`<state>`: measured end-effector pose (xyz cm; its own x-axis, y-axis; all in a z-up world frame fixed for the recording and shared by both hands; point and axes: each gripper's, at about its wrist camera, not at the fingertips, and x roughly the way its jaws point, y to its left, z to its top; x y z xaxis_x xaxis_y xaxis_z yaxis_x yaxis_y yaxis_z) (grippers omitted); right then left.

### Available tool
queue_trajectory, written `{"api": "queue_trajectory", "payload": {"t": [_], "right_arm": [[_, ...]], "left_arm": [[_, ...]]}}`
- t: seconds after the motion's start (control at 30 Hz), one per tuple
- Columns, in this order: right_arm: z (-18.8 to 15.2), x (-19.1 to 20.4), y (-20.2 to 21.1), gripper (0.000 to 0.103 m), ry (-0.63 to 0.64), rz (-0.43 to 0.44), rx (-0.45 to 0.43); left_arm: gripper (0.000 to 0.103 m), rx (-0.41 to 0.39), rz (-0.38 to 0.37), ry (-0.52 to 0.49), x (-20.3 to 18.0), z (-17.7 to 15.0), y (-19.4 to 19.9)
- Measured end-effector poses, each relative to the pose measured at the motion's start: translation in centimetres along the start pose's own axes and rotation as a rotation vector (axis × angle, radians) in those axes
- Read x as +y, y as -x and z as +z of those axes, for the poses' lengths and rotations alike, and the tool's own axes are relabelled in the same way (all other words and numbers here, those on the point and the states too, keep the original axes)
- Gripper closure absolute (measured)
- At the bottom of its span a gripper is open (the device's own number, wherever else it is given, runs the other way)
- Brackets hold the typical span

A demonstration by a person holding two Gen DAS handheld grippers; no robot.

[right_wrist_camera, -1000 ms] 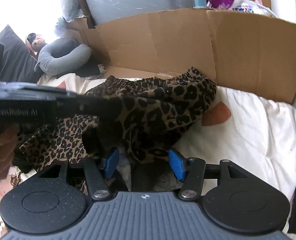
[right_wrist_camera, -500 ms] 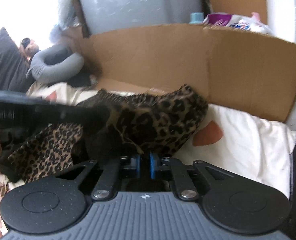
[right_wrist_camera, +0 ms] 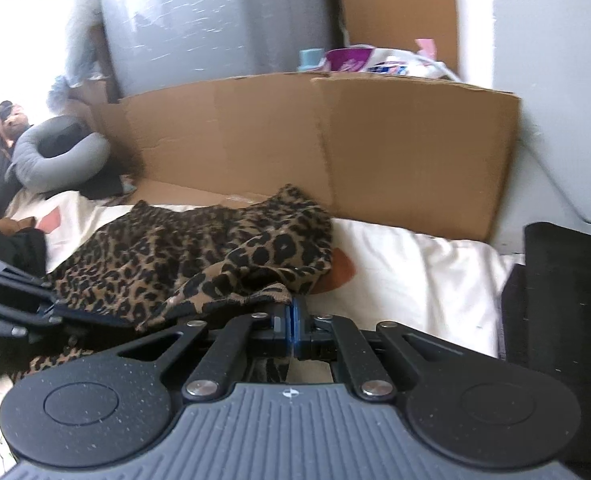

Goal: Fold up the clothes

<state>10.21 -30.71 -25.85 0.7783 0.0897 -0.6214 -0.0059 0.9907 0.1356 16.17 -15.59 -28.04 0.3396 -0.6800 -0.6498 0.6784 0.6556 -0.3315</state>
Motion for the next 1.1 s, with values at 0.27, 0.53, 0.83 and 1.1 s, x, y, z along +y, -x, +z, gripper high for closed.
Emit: {"api": "queue_trajectory", "payload": {"t": [0.27,0.53,0.83,1.1], "right_arm": [[-0.9,-3.3,0.6,0.103,-0.067,-0.102,0.01],[-3.2,-7.2,-0.5,0.103,-0.156,-0.201,0.074],[-4.6,-9.2,-2.7,0.101,-0.193,-0.202,0.125],[-4.7,-9.7,-4.4,0.099,-0.132,-0.187,0.176]], "left_arm": [[0.081,0.059,0.001,0.035,0.6,-1.5,-0.1],[0.064,0.157,-0.009,0.018,0.3,-3.9,-0.6],[0.059,0.25,0.033,-0.002,0.7,-6.3,-0.8],[0.044,0.225,0.088,-0.001,0.2,-7.7,2.1]]}}
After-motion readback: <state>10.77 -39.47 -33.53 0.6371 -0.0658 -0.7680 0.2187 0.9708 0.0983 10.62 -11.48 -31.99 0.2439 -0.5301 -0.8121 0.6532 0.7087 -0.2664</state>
